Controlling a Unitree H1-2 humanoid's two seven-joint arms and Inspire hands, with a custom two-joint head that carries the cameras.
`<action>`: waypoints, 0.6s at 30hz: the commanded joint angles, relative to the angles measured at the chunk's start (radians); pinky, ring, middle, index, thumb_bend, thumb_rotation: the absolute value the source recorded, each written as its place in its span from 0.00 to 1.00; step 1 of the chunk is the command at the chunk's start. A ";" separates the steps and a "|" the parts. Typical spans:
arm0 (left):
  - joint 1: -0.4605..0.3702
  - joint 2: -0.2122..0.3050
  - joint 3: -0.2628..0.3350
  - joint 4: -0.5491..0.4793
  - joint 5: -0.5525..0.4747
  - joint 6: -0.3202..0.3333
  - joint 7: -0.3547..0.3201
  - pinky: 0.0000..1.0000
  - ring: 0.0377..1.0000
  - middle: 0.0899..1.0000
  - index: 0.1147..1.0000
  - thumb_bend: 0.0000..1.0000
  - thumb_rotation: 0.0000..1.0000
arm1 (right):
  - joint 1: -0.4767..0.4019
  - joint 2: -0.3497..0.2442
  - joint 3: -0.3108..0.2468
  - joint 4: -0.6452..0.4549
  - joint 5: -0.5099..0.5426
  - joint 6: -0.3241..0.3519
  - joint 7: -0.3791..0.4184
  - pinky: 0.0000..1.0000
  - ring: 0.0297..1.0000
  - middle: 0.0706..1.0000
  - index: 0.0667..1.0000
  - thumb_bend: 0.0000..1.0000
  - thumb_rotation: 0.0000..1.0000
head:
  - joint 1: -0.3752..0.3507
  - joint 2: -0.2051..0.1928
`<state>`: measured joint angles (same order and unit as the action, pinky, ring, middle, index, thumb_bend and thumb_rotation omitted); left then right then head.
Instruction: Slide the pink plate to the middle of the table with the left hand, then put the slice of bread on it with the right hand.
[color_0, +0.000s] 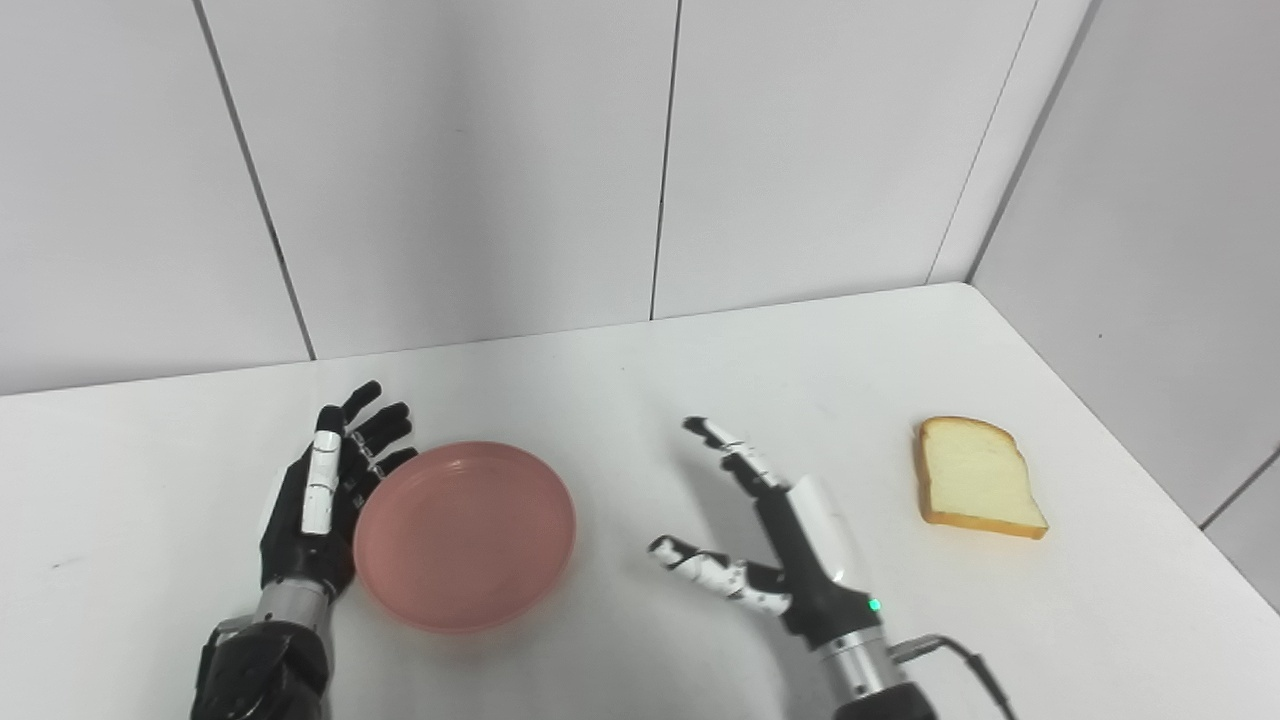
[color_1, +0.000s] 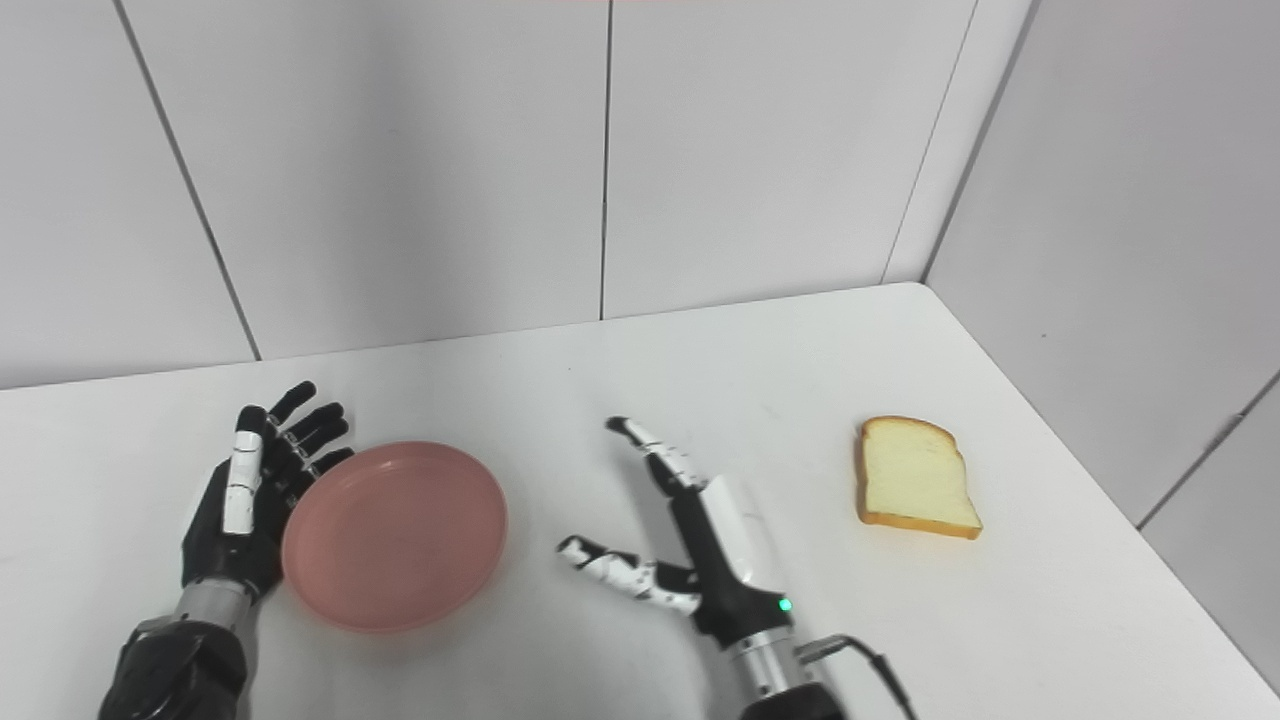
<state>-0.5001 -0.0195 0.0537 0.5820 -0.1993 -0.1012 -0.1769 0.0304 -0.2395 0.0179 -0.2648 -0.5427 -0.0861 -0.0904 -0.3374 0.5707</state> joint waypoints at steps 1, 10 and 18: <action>0.051 -0.013 -0.007 0.077 0.004 0.061 0.004 0.72 0.79 0.74 0.78 0.85 0.83 | -0.026 -0.078 -0.035 -0.028 0.007 -0.051 0.009 0.77 0.84 0.87 0.88 0.70 0.69 | 0.001 0.000; 0.030 -0.015 -0.015 0.126 0.017 0.015 0.004 0.71 0.79 0.73 0.79 0.83 0.85 | -0.120 -0.529 -0.076 0.098 -0.036 -0.341 0.092 0.78 0.86 0.92 0.96 0.94 0.48 | 0.009 -0.007; 0.025 -0.021 -0.020 0.129 0.023 0.014 0.018 0.71 0.79 0.73 0.79 0.83 0.85 | -0.202 -0.771 -0.078 0.162 -0.038 -0.358 0.257 0.86 0.89 0.93 0.97 1.00 0.32 | 0.018 -0.009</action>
<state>-0.5337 -0.0320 0.0419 0.6502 -0.1959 -0.1511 -0.1747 -0.1441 -0.9594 -0.0544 -0.1144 -0.5814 -0.4123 0.1542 -0.3221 0.5599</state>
